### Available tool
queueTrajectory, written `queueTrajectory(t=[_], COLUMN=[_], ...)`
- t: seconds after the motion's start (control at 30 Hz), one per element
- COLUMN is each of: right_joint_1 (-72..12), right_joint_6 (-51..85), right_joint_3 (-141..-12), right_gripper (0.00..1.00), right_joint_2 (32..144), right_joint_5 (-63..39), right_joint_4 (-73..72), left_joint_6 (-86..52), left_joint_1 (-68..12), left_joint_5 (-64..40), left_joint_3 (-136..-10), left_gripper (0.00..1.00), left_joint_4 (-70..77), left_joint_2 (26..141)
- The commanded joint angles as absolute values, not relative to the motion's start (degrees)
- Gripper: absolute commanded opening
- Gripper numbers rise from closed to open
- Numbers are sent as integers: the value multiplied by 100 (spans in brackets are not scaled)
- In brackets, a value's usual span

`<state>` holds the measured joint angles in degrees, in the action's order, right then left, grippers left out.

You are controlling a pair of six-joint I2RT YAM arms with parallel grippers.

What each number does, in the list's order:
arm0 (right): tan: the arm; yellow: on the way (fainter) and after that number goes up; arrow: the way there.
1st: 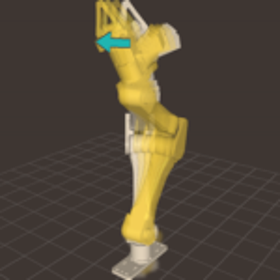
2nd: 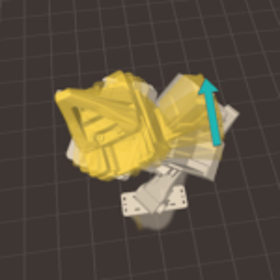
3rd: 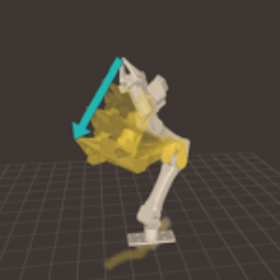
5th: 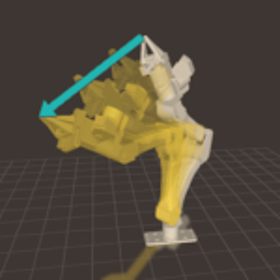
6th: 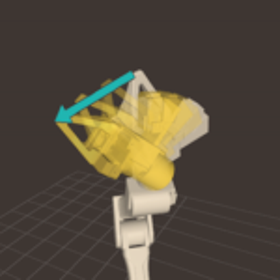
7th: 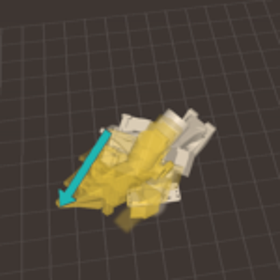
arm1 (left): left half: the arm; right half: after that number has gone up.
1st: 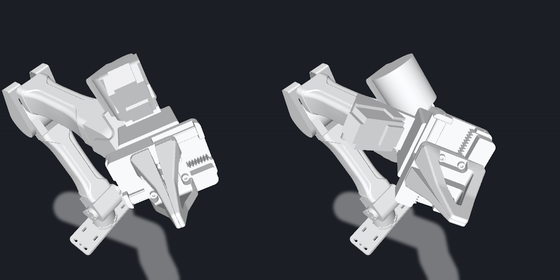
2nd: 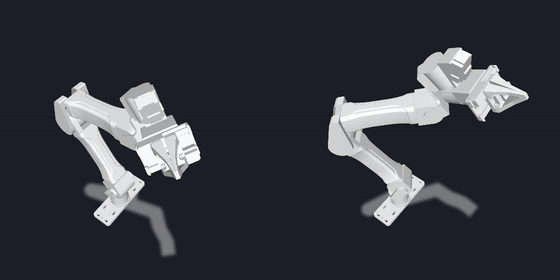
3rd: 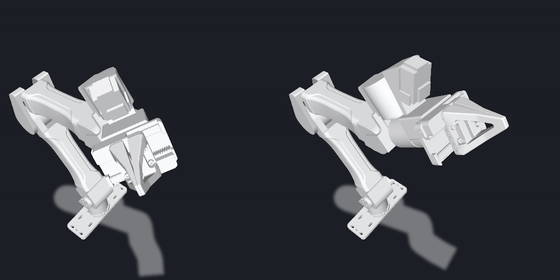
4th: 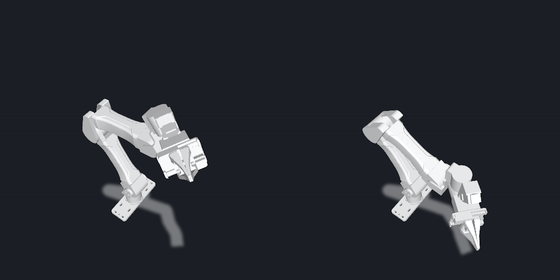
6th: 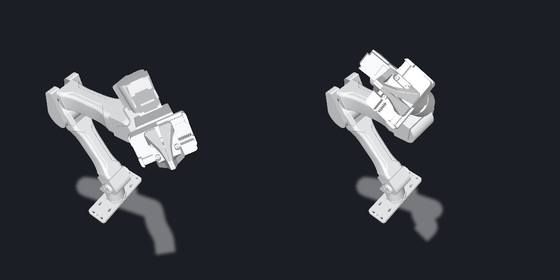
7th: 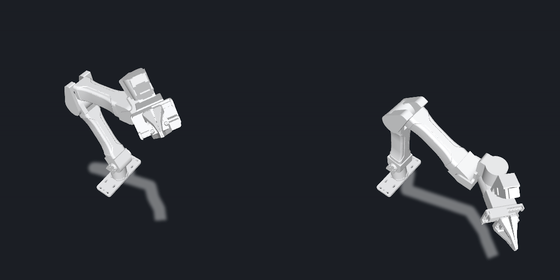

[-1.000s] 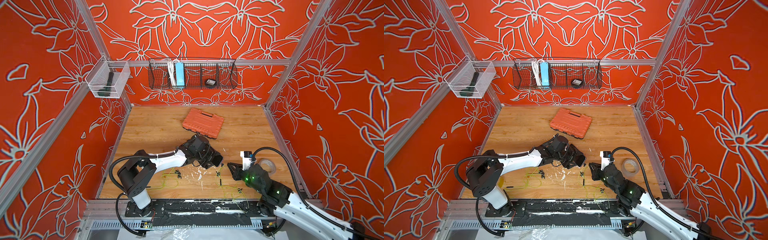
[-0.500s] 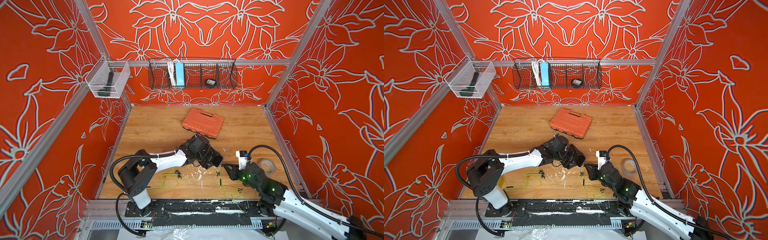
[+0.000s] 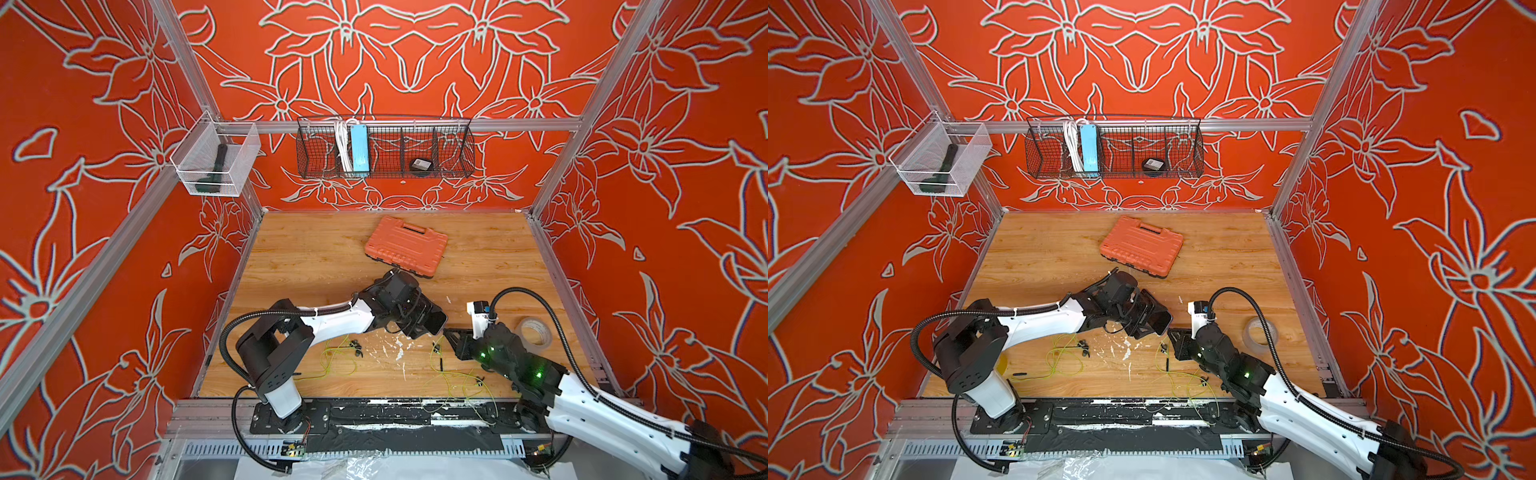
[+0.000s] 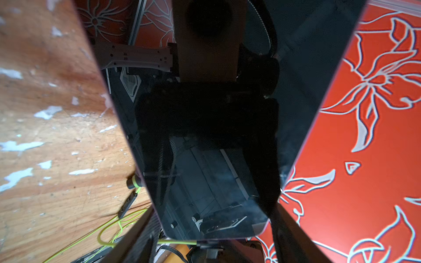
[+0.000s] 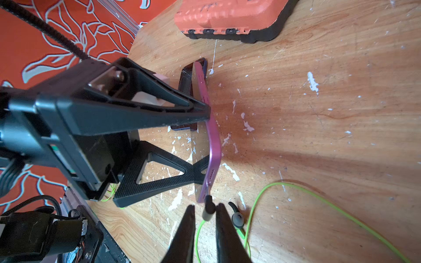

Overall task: Plug wired earphones into phones
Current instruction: Insert the wired earphone into the phone.

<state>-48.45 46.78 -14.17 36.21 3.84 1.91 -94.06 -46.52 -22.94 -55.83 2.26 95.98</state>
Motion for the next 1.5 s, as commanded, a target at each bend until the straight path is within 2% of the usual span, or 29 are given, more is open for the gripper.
queueTrajectory(t=[0.0, 0.13, 0.43, 1.07, 1.3, 1.47], right_joint_1=[-4843, -4842, -4839, -4842, -4835, -4841], right_joint_6=[4654, 4646, 4602, 4470, 4505, 4255], right_joint_3=[-1389, -1415, -1429, -1470, -1319, -1440], right_gripper=[18, 15, 0, 0, 0, 0], right_joint_2=[3681, 3763, 3747, 3301, 3024, 3269], right_joint_5=[336, 326, 413, 518, 635, 569], right_joint_4=[-4, -52, 26, 551, 264, 262], left_joint_6=[-9457, -9449, -9440, -8992, -9388, -9496], left_joint_1=[-4719, -4746, -4799, -4970, -5174, -5244], left_joint_5=[-2456, -2461, -2564, -2669, -2692, -2681], left_joint_3=[-5739, -5746, -5757, -5942, -5783, -5926], left_gripper=[54, 54, 54, 52, 51, 51], left_joint_4=[461, 482, 519, 178, 448, 527], left_joint_2=[9600, 9576, 9561, 9374, 9237, 9193])
